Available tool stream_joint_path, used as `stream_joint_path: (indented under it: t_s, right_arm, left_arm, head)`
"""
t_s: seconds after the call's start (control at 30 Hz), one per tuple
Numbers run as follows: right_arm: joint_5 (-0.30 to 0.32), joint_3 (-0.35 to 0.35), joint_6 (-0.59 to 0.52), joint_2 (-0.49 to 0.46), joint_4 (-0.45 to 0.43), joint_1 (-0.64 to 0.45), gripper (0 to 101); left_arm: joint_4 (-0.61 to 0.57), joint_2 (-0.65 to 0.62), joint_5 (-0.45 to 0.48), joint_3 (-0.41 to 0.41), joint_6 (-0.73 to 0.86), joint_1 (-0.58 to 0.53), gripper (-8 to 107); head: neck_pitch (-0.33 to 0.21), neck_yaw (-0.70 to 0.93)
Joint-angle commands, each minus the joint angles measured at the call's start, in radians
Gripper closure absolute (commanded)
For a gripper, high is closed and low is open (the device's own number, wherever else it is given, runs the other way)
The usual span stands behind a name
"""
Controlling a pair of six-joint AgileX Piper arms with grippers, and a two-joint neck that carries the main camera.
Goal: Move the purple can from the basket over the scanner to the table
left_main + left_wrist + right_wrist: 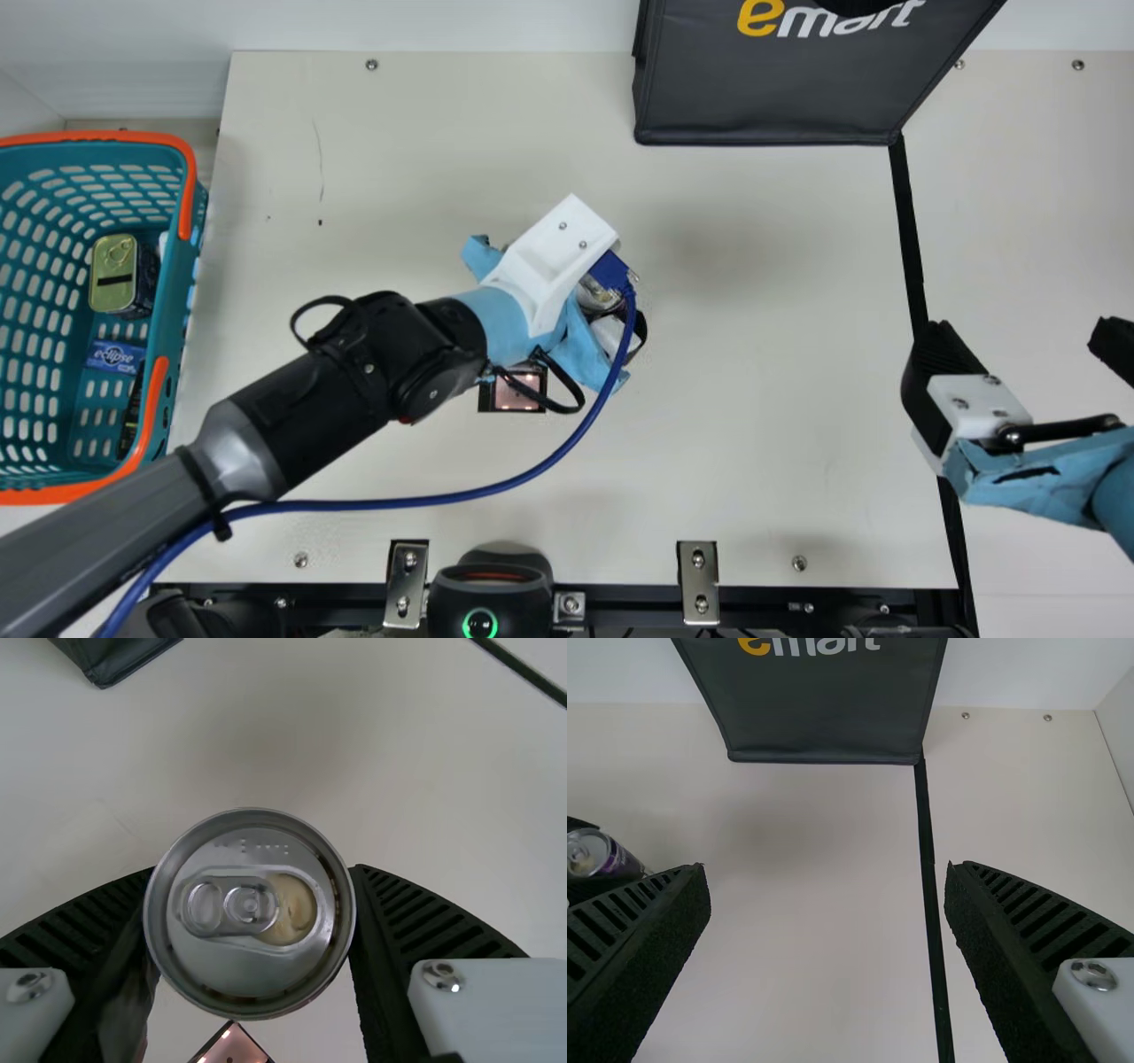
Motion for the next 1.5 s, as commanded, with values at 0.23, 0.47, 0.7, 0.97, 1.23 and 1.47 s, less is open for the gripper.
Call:
stream_joint_path:
  t_s: [0.23, 0.47, 0.7, 0.97, 1.23, 1.47]
  right_arm:
    - [0.0, 0.0, 0.0, 0.0, 0.0, 0.0, 6]
    - [0.0, 0.0, 0.0, 0.0, 0.0, 0.0, 6]
    - [0.0, 0.0, 0.0, 0.0, 0.0, 0.0, 6]
    - [0.0, 0.0, 0.0, 0.0, 0.0, 0.0, 6]
    - [0.0, 0.0, 0.0, 0.0, 0.0, 0.0, 6]
    - [0.002, 0.0, 0.0, 0.0, 0.0, 0.0, 6]
  left_arm:
    - [-0.051, -0.059, -0.031, 0.017, 0.029, 0.003, 9]
    - [-0.127, -0.163, -0.018, 0.051, 0.06, 0.035, 9]
    - [-0.179, -0.328, 0.077, 0.106, 0.077, 0.13, 9]
    - [-0.09, -0.506, 0.248, 0.139, -0.002, 0.272, 9]
    - [0.041, -0.662, 0.427, 0.126, -0.11, 0.397, 9]
    - [0.093, -0.773, 0.541, 0.091, -0.15, 0.496, 9]
  head:
    - [-0.03, 0.002]
    - [-0.03, 0.002]
    - [-0.03, 0.002]
    - [-0.03, 0.002]
    - [-0.03, 0.002]
    - [-0.03, 0.002]
